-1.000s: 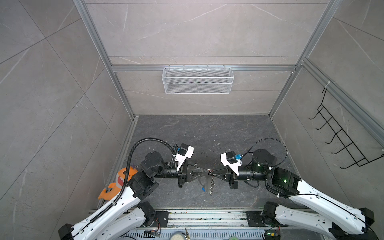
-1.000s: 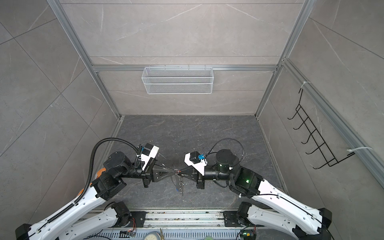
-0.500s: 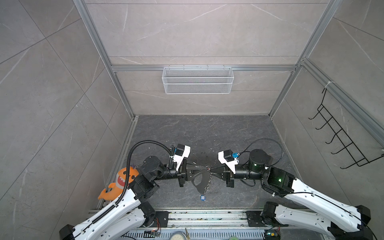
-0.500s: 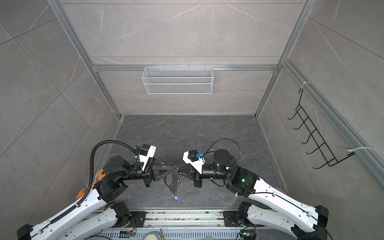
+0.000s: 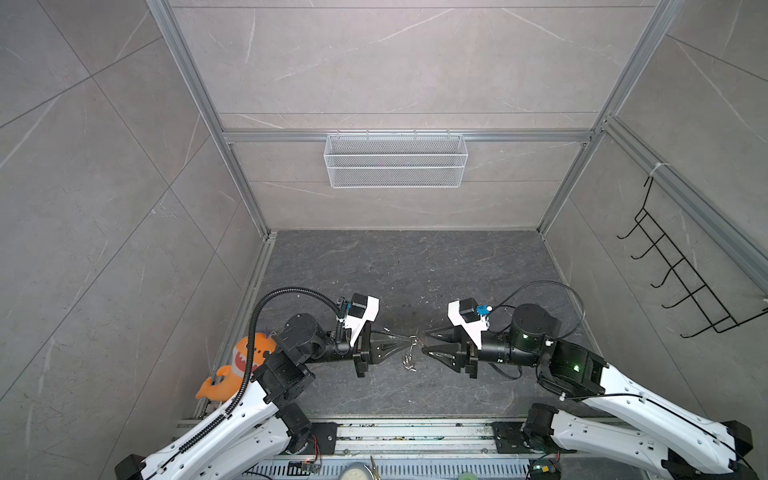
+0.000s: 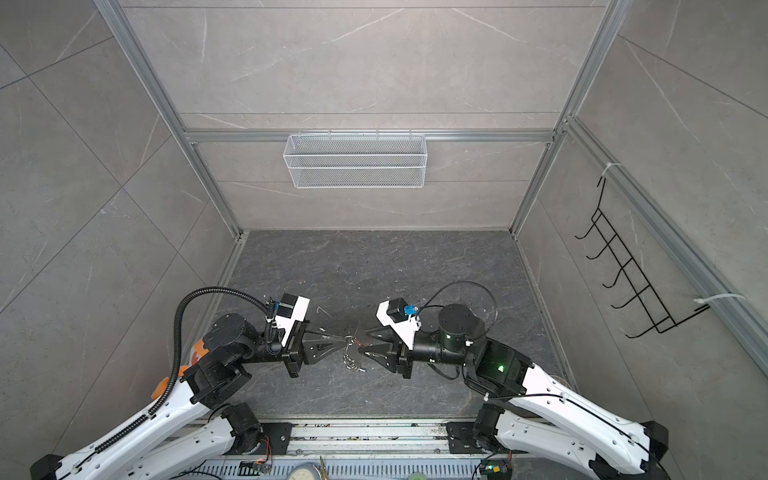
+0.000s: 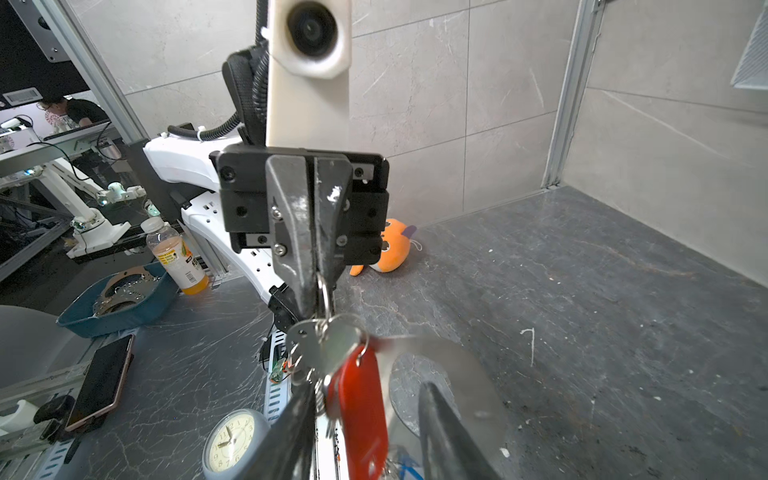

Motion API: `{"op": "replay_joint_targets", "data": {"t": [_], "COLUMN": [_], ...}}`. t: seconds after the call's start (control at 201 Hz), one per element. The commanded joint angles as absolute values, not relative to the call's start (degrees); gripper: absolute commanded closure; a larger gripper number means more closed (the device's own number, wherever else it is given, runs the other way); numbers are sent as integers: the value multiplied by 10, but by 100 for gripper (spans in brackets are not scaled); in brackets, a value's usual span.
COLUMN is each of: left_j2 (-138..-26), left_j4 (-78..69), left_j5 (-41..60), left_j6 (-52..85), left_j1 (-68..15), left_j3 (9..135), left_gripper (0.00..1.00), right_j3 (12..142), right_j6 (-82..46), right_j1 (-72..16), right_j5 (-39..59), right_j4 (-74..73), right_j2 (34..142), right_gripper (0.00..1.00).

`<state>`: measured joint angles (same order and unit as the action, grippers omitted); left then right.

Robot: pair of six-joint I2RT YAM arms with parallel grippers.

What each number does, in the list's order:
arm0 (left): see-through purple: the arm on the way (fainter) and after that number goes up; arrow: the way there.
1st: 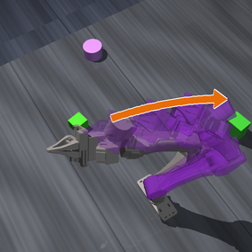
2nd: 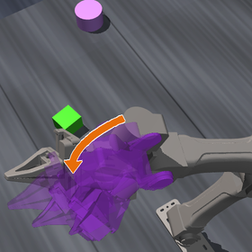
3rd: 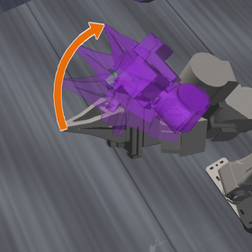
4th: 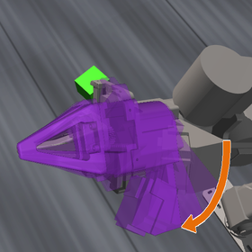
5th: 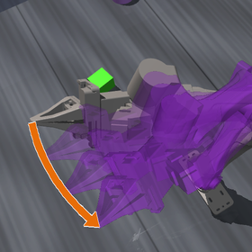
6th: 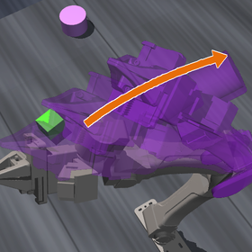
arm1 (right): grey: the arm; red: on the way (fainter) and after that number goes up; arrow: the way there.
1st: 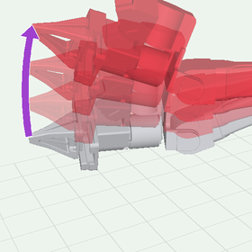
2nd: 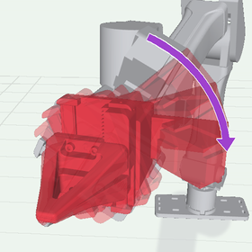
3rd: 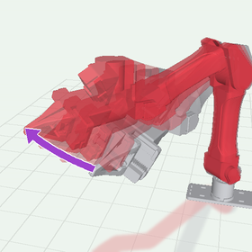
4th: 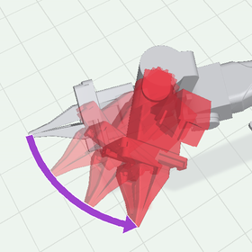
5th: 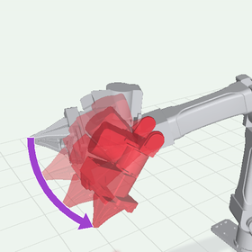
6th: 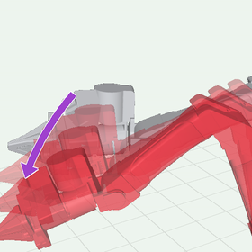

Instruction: Remove the keys from the keyring

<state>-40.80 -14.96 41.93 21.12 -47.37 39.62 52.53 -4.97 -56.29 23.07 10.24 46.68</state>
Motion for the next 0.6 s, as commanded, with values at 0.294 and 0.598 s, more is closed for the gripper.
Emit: {"op": "replay_joint_targets", "data": {"t": [0.294,0.598], "left_j2": [-398,-383], "left_j4": [-195,-188], "left_j5": [441,429], "left_j6": [194,191], "left_j1": [-477,-477], "left_j3": [415,409], "left_gripper": [100,100], "right_j3": [572,566], "right_j6": [-80,-109], "right_j1": [-566,-566], "right_j5": [279,317], "right_j4": [28,-3], "right_j2": [495,519], "right_gripper": [58,70]}}
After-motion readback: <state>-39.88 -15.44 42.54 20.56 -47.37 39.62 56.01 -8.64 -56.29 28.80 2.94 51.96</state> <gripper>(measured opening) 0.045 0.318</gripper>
